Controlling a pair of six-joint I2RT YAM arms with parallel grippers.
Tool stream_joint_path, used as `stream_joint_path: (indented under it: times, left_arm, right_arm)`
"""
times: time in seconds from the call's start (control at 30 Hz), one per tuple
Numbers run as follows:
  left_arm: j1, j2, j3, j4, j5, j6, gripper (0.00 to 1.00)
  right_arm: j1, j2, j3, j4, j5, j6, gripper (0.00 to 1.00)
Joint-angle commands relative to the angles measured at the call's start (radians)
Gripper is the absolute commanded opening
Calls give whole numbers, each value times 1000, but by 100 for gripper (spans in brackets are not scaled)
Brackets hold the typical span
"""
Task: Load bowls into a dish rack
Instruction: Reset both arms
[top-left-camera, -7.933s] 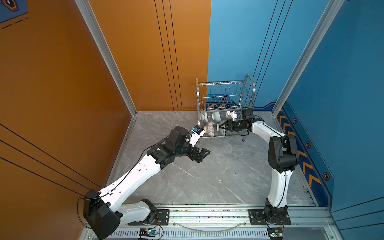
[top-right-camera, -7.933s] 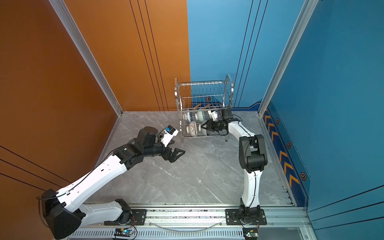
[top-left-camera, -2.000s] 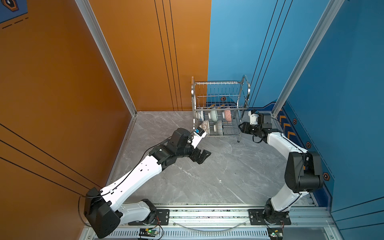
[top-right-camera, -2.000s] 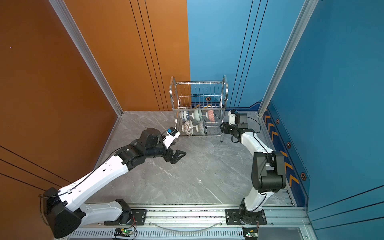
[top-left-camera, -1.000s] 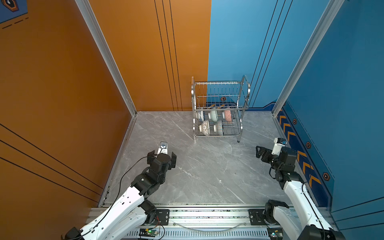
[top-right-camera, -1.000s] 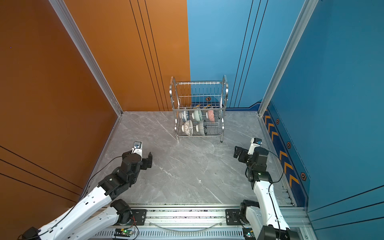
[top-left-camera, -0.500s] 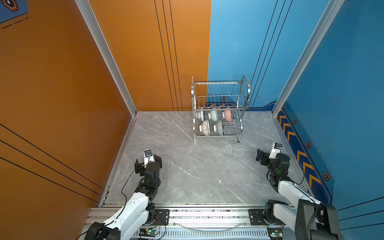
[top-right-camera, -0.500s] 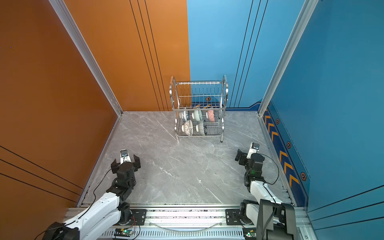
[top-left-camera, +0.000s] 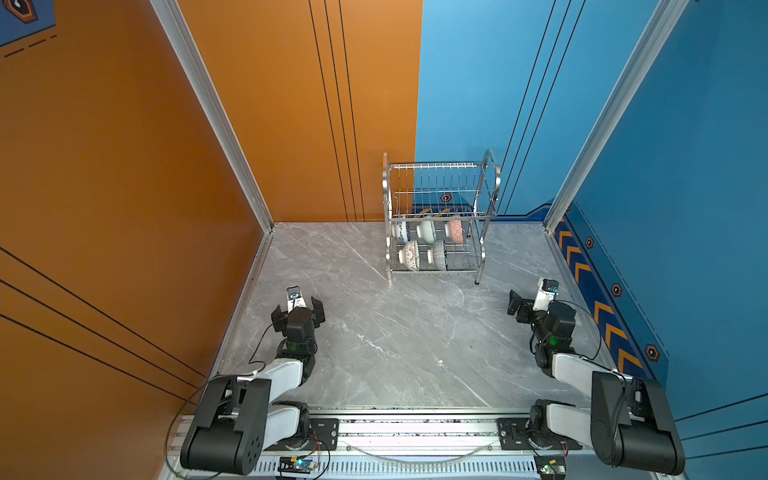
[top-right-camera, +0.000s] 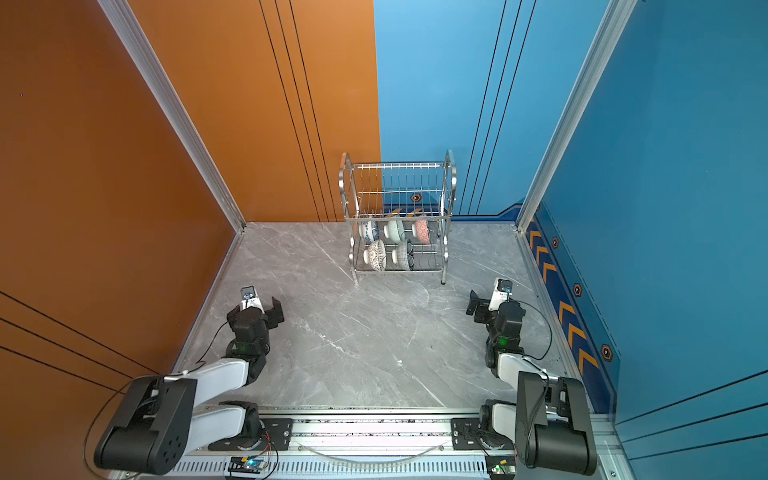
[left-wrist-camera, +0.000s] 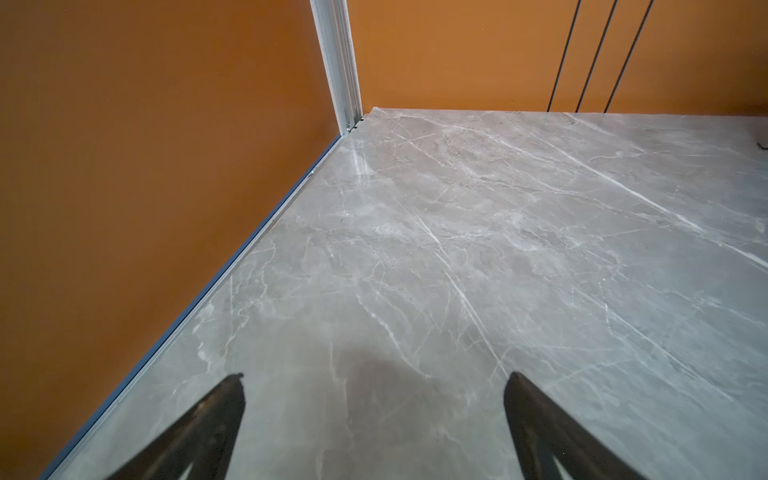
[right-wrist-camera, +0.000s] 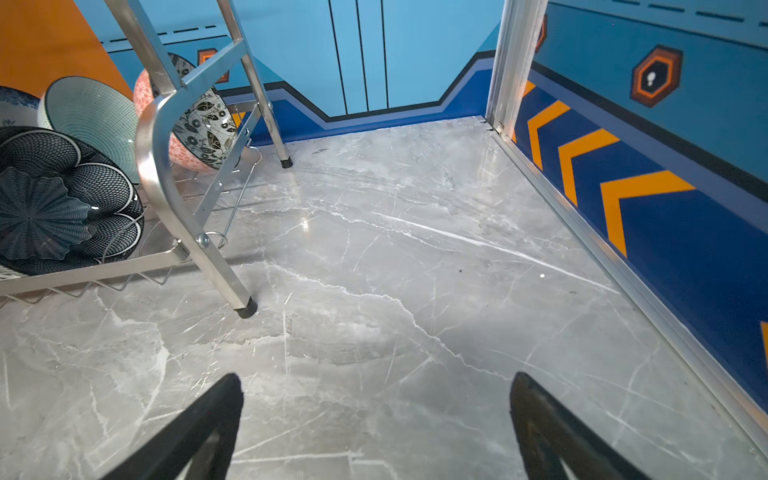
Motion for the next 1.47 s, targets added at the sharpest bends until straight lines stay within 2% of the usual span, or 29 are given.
stream_joint_path:
  times: [0.0,0.07,0.13,0.23,0.27,0.3,0.33,0.37,0.43,0.5,0.53,0.6,1.43]
  left_arm:
    - [12,78,61,83,78,-3,98]
    - [3,200,65,221,92,20,98]
    - [-16,307,79,312,146,73,98]
    - [-20,266,125,148,182,78,98]
    - [-15,274,133,150,194,76,98]
    - [-7,284,136,165,210,74,98]
    - [-2,285,137,163,215,71,98]
    - [-1,285,139,161,215,70,98]
    - [0,285,139,161,215,69,98]
    - [-1,285,138,162,215,69,98]
    - [-1,284,138,162,215,69,98]
    - [-2,283,137,161,216,72,98]
    - [0,284,139,161,221,70,98]
  right_arm:
    - [63,8,-10,79,-26,-46,100]
    - [106,49,-49,205,-18,-52,100]
    - [115,150,-41,289,1,-43,100]
    - [111,349,-9,469,-13,-20,100]
    - [106,322,6,406,-12,-19,100]
    - [98,265,51,223,-8,-26,100]
    - [104,288,95,169,13,-24,100]
    - [111,328,117,196,15,-12,100]
    - [112,291,142,71,91,-2,100]
    - [129,309,129,137,124,-6,100]
    - [130,290,137,87,123,-10,100]
    - [134,306,131,128,136,-11,100]
    - [143,292,134,101,154,-15,100]
